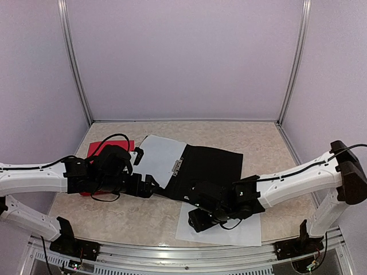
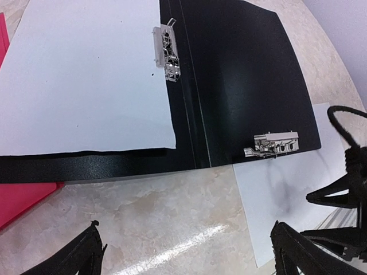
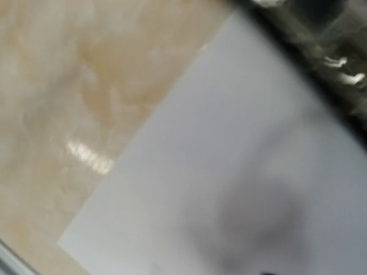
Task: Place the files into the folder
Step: Pick up the file from the center of the board.
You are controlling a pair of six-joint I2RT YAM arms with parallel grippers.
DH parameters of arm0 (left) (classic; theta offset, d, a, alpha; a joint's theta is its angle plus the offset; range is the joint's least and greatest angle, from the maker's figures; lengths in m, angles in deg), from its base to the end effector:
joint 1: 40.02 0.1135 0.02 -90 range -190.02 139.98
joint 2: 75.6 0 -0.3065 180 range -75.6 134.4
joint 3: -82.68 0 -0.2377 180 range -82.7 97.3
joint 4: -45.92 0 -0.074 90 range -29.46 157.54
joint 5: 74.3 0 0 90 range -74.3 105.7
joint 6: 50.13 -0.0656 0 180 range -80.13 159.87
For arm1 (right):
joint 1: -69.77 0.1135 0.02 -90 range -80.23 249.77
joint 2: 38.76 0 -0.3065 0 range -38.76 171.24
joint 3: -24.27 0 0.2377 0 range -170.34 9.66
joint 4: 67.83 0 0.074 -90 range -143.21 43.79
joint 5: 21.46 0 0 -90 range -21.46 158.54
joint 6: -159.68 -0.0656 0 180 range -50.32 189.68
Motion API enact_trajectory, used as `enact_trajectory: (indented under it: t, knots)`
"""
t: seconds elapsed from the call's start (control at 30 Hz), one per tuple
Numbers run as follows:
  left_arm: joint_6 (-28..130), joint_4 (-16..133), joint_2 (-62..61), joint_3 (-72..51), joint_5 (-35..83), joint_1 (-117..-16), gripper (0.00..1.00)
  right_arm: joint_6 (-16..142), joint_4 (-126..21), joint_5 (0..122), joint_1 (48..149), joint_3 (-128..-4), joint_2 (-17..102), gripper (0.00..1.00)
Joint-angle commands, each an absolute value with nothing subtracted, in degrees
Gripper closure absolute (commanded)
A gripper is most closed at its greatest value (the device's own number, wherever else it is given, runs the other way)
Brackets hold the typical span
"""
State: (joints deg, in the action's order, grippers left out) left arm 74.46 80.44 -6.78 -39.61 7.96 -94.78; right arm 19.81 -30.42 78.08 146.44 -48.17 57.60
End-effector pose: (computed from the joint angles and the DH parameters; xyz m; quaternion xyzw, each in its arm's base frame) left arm 0.1455 -0.1907 0.2541 0.1367 0.9140 -0.2204 0.3118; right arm 0.0885 0.3262 0.2000 -0.2037 0.9440 0.1841 0.1829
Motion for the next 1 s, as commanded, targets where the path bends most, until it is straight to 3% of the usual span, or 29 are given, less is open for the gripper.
enact_trajectory:
  t: [0.0,0.1,0.23,0.57,0.97]
  knots:
    - [77.74,80.85,-7.71,-40.34,13.13,-95.29,0.01,13.61,-20.93,86.39,146.43,-44.87,50.50,0.35]
    - [78.87,80.29,-5.86,-39.70,18.05,-95.28,0.01,7.91,-16.37,87.07,145.03,-40.77,45.73,0.26]
    - [78.04,82.03,-0.73,-35.84,22.05,-96.33,0.01,0.16,-10.37,87.68,144.10,-34.85,38.05,0.22]
    - [75.31,84.58,12.64,-25.92,26.50,-99.28,0.01,-11.31,0.07,85.18,143.96,-24.71,22.90,0.21]
    - [75.83,82.37,22.52,-21.02,32.94,-99.32,0.01,-13.30,-5.11,80.05,143.83,-16.74,21.22,0.22]
